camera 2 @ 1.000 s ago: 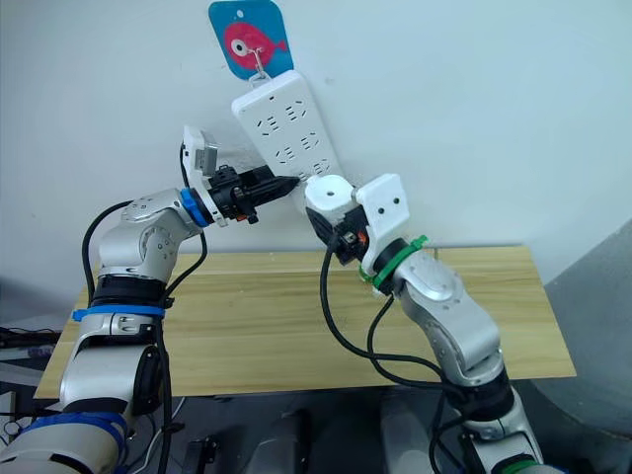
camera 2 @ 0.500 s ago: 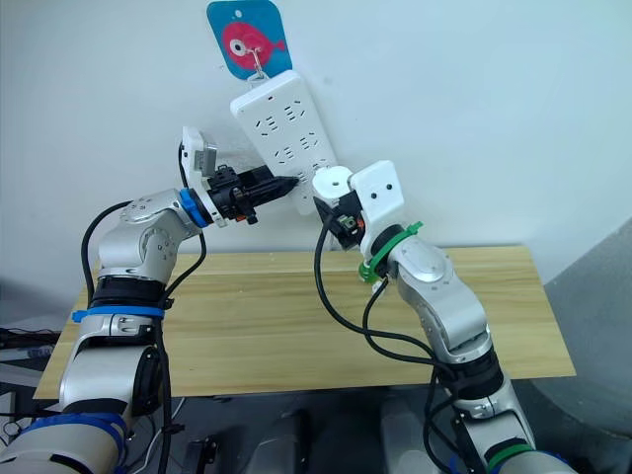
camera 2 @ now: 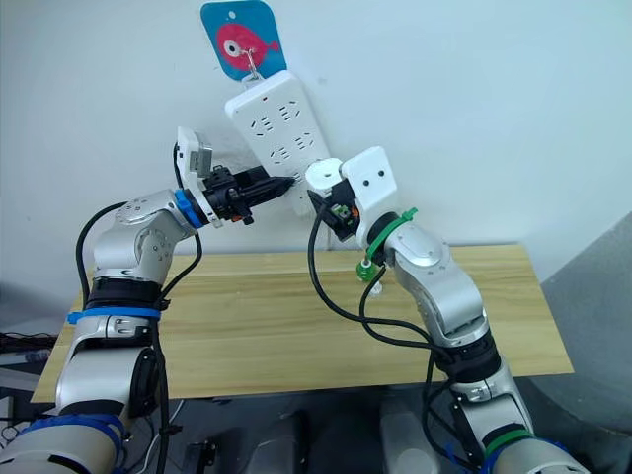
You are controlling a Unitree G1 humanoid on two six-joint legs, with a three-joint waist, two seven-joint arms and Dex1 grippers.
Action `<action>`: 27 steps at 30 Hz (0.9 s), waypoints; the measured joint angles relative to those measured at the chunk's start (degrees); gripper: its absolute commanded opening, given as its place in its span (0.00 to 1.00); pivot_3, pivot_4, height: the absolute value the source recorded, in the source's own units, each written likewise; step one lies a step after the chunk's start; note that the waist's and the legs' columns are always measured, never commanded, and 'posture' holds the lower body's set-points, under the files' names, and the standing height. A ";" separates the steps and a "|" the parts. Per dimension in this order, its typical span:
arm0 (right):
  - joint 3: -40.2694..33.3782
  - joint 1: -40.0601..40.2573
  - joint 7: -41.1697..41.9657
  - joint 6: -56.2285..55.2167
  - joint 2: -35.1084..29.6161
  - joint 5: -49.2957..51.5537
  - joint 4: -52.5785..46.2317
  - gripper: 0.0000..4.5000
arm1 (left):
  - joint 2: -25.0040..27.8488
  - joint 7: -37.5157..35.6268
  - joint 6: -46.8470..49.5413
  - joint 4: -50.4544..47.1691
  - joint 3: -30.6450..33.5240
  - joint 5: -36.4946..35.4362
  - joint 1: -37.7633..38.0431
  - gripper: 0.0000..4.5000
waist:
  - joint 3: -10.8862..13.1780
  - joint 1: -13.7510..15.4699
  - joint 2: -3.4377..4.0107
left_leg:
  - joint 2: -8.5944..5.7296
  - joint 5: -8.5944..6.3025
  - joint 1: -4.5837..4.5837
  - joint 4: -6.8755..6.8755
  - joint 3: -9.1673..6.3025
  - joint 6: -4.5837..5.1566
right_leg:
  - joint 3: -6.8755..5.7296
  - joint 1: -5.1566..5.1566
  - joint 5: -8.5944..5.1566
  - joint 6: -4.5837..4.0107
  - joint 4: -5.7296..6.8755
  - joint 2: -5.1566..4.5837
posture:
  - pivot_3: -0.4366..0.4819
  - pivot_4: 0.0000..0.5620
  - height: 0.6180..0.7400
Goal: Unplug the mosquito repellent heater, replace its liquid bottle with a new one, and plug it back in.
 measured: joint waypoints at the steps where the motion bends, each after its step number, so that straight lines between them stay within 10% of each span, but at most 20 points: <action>1: 0.05 -0.16 -0.01 0.00 0.22 -0.18 0.18 0.67 | 0.17 -0.04 0.06 -0.05 0.01 -0.02 0.03 0.30 | 0.00 -0.09 0.00 | 0.00 0.00 0.00 0.00 0.00 0.00 | 0.00 0.00 0.00 0.00 0.00 0.00 | 0.24 0.34 0.97; 23: -1.18 -5.17 5.10 -5.15 3.42 -0.24 12.83 0.67 | 1.80 1.09 2.59 -1.16 2.12 0.44 1.81 0.30 | -0.22 -1.97 -0.10 | 0.06 0.31 0.53 -0.15 0.05 0.33 | 0.11 0.26 0.16 -0.19 0.15 0.11 | 0.25 0.33 0.97; 27: -1.74 -5.20 4.89 -4.80 3.69 -0.28 13.44 0.97 | 1.30 1.10 1.95 -1.20 1.92 0.63 1.67 0.30 | -0.22 -1.78 -0.10 | 0.04 0.31 0.49 -0.20 0.04 0.33 | 0.09 0.25 0.16 -0.20 0.13 0.10 | 0.25 0.33 0.97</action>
